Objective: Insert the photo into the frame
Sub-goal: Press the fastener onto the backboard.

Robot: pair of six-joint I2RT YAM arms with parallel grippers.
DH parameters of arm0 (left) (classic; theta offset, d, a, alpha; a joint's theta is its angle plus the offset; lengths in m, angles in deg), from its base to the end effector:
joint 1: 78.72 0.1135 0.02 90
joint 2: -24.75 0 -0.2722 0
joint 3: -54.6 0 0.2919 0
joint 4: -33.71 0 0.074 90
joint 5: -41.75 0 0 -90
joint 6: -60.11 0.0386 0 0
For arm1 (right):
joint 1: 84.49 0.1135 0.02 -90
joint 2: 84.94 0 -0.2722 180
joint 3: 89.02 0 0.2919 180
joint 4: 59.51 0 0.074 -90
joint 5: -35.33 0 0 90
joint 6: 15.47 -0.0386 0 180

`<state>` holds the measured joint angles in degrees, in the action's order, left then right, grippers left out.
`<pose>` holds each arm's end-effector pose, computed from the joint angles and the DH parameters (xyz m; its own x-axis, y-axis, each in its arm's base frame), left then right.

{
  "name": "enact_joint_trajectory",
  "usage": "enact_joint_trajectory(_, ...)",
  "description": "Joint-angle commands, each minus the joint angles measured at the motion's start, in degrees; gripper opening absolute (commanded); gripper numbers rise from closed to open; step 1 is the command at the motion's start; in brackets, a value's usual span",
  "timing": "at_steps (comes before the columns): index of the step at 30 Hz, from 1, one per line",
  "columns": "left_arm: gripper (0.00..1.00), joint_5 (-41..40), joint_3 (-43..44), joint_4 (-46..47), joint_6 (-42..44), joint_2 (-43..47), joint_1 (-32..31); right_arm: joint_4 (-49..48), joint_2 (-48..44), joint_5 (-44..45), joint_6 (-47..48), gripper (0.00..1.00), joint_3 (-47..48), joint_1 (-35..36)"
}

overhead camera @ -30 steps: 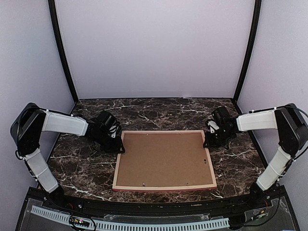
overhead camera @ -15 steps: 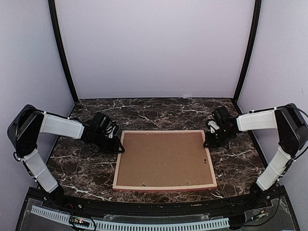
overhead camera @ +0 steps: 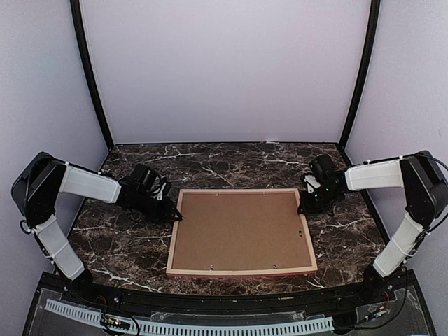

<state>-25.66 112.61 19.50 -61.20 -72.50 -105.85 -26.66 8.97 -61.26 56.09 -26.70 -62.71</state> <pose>0.3009 -0.1708 0.1108 -0.9354 -0.0598 -0.3484 0.1621 0.8033 -0.5731 0.3101 0.1287 0.1308 -0.9259 -0.0316 -0.3766 -0.1283 0.9636 0.2347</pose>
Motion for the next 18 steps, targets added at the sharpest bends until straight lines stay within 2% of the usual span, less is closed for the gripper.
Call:
enact_joint_trajectory(1,0.29,-4.50,-1.41,-9.54,0.16,-4.98,-0.85,0.43,-0.22,-1.83,2.62,0.16,-0.89,0.41)
enact_joint_trajectory(12,0.34,-13.36,4.05,-17.39,3.69,-7.09,-4.03,-0.15,0.54,-2.11,2.62,0.16,-1.13,0.46)
enact_joint_trajectory(18,0.30,-16.89,5.16,-19.69,4.19,-6.90,-5.03,-0.21,0.70,-2.11,2.70,0.16,-1.34,0.41)
